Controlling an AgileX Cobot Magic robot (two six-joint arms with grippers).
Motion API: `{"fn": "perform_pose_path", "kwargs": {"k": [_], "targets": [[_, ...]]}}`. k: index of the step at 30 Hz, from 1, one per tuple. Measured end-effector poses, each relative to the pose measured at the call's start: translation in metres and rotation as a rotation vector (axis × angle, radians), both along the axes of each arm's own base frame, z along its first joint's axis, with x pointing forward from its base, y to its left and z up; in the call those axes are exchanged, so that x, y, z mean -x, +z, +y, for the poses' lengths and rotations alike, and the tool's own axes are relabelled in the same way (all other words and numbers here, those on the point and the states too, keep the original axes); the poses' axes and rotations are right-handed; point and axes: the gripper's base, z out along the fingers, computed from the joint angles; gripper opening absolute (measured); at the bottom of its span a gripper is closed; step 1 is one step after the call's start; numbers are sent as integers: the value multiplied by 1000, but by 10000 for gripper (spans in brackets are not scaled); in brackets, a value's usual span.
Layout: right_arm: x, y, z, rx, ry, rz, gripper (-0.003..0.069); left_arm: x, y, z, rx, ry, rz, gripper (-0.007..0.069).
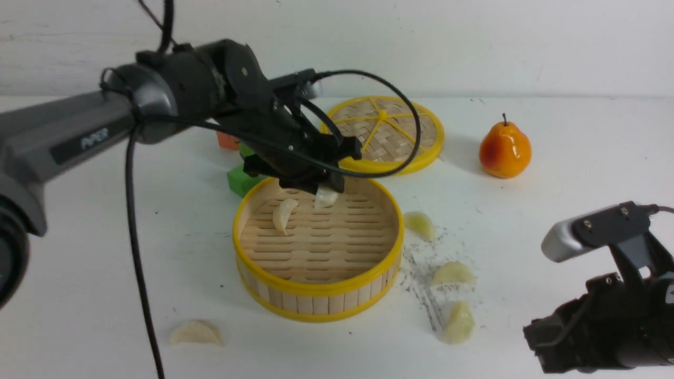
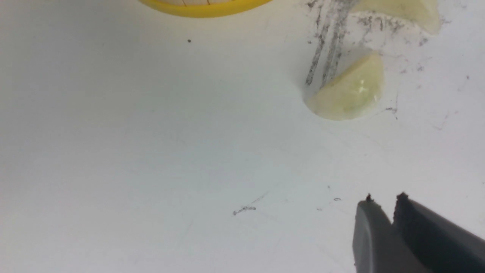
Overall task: Put the dumplings into the steamer on the white table.
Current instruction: 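Place the dumpling into the bamboo steamer basket with the left gripper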
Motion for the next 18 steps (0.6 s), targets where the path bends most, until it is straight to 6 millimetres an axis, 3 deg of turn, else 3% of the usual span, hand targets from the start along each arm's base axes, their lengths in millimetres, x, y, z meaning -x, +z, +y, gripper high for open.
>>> {"fn": "perform_pose_path", "kwargs": {"k": [6,11,17,18], "targets": [[0,0,0,-1,0,1,92,-7,-25,-1,-35,16,30,199],[0,0,0,-3,-1,1,97,-9,-35,0,-58,11,42,304],[0,0,0,-3,-1,1,99,-7,-24,1,-57,5,43,423],[0,0,0,-3,-1,1,101,-5,-10,2,-56,-4,31,435]]}}
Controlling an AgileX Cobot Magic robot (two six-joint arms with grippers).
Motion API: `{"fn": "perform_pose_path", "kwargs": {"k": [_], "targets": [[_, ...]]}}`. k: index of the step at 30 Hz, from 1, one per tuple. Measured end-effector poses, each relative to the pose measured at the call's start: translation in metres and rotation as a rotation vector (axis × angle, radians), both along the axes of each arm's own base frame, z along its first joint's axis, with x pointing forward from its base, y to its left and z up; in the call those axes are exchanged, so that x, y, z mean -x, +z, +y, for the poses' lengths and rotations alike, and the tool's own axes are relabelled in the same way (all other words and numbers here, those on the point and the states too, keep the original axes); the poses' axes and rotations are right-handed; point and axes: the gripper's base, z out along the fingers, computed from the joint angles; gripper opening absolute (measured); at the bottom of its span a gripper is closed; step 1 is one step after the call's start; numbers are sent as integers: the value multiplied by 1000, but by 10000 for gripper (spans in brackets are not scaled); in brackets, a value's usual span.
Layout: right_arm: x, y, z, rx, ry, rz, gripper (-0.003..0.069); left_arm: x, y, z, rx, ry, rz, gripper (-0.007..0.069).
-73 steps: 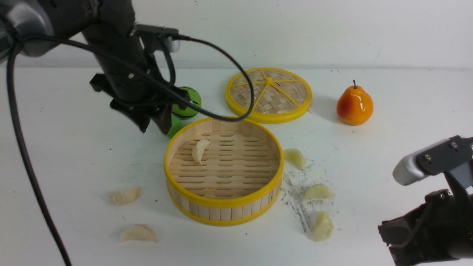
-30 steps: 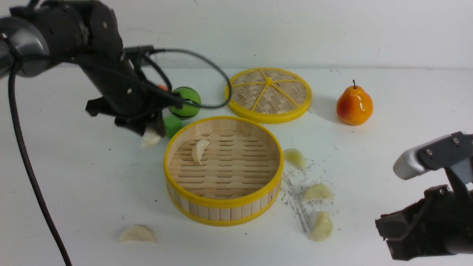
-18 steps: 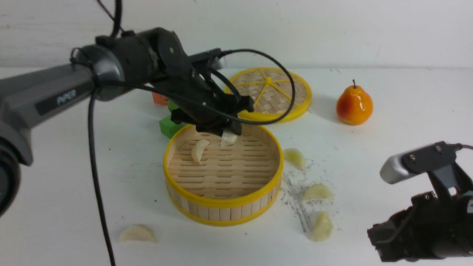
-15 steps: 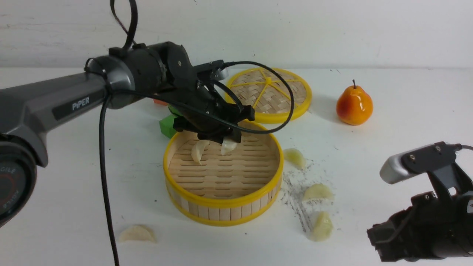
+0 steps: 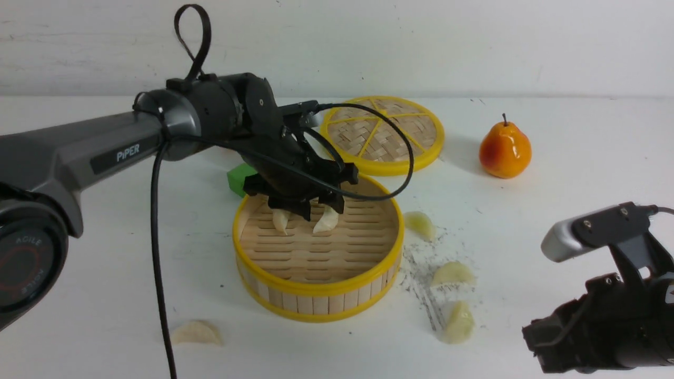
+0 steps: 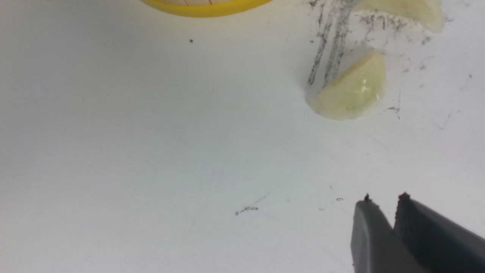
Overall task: Put the dumplings into the steamer on the white table.
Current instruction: 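Place the dumpling into the bamboo steamer basket with the left gripper, then reach for and grasp a dumpling on the table with the left gripper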
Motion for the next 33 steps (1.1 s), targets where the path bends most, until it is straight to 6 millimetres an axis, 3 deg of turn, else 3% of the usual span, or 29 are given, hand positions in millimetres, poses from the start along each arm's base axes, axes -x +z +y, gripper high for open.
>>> {"fn": "perform_pose_path", "kwargs": {"k": [4,7,11,12,13,15,22,28,33], "targets": [[0,0,0,0,1,2,104,13,55,7,-8,-43,-71,435],[0,0,0,5,10,0,106,41,111,23,-74,-88,-152,407],[1,0,0,9,18,2,107,72,134,42,-172,-120,-142,375],[1,0,0,9,19,2,110,90,129,53,-235,-140,-93,363],[1,0,0,9,19,2,110,90,125,53,-243,-142,-81,363],[1,0,1,4,18,6,113,105,92,64,-342,-195,10,360],[2,-1,1,4,24,15,115,118,2,76,-510,-391,36,360],[2,-1,1,3,24,16,121,115,-34,76,-569,-522,66,359],[2,-1,1,3,24,17,126,117,-41,77,-577,-543,129,358]]}}
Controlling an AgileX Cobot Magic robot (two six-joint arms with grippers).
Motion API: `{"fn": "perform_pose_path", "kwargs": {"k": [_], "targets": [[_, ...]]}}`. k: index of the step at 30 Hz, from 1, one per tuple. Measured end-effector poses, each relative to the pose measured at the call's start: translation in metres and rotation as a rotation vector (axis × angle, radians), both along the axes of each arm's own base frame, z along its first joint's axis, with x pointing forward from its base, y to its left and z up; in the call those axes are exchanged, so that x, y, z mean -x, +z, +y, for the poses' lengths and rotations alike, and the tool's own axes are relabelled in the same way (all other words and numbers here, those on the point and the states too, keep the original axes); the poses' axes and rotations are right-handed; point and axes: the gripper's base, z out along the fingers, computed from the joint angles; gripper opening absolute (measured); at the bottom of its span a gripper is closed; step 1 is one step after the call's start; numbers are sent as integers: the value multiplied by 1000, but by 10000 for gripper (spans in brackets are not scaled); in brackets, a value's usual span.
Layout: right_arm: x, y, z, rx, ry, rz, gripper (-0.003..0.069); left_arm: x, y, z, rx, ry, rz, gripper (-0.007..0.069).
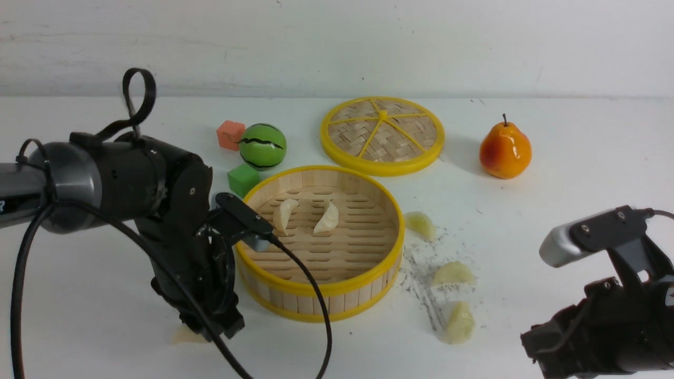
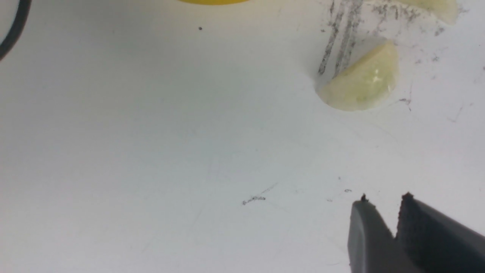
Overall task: Put the dumplings into the steamer on the white table.
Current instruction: 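Reach for and grasp a dumpling on the table with the left gripper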
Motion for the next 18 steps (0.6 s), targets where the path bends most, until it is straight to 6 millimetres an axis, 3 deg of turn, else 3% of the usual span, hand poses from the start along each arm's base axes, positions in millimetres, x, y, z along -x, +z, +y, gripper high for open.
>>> {"fn": "perform_pose_path", "kwargs": {"k": [10,18], "targets": [[0,0,0,-1,0,2,132,8,23,1,48,48,-28,331],[0,0,1,-22,-10,10,135,-1,-7,0,-23,-61,25,319]]}}
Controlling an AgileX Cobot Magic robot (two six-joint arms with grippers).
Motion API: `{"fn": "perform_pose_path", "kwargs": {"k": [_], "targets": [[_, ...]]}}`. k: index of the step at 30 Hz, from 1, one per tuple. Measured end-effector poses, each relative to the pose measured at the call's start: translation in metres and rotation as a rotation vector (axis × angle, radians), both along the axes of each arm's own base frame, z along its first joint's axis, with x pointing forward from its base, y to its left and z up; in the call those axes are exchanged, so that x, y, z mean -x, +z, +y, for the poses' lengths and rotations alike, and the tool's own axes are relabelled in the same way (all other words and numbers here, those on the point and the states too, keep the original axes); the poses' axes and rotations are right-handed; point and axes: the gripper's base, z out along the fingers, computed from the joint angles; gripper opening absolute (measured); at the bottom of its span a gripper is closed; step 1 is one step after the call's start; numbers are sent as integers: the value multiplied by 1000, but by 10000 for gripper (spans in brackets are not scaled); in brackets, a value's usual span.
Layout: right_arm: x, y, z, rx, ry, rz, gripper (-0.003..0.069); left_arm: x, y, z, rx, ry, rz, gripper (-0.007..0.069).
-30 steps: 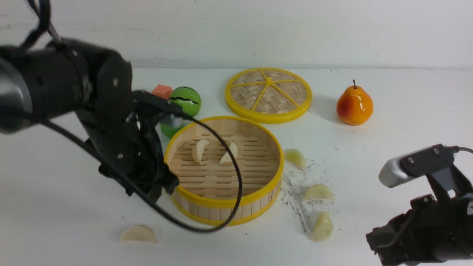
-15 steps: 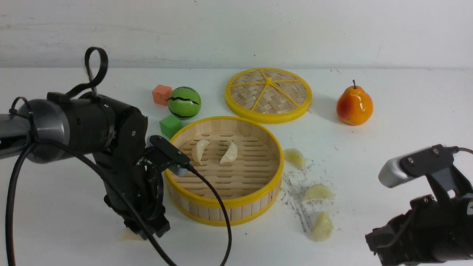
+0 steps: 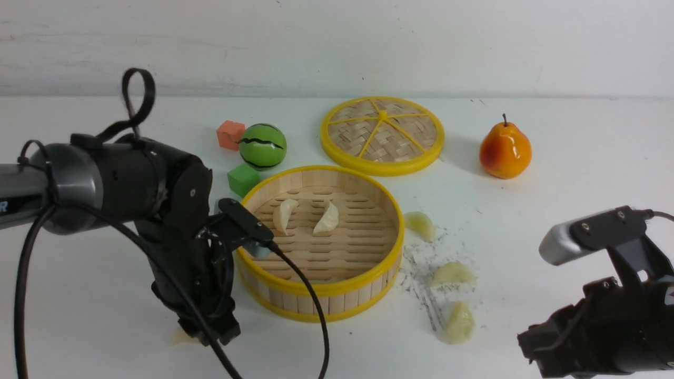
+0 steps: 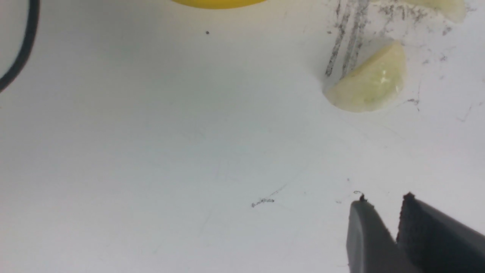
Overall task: Put the dumplings into the steamer on the white table.
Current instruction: 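Reach for and grasp a dumpling on the table with the left gripper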
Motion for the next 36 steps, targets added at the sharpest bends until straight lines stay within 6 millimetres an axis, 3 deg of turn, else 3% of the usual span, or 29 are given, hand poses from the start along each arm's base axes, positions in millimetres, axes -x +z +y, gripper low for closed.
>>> {"fn": "perform_pose_path", "kwargs": {"k": [4,9,11,18,22,26,32,36], "targets": [[0,0,0,-1,1,3,135,-1,-2,0,-12,5,7,276],[0,0,0,-2,0,4,138,-5,-5,-3,19,115,-23,69],[0,0,0,-2,0,4,140,-5,-5,-3,25,192,-19,25],[0,0,0,-5,-1,5,148,-5,-5,-3,56,442,-31,27],[0,0,0,-5,-2,4,149,-6,-5,-3,59,469,-33,35],[0,0,0,-5,-2,4,149,-6,-6,-3,57,476,-31,104],[0,0,0,-5,-1,5,149,-2,-15,1,11,533,16,279],[0,0,0,-5,-1,5,154,-2,-15,2,14,569,14,300]]}}
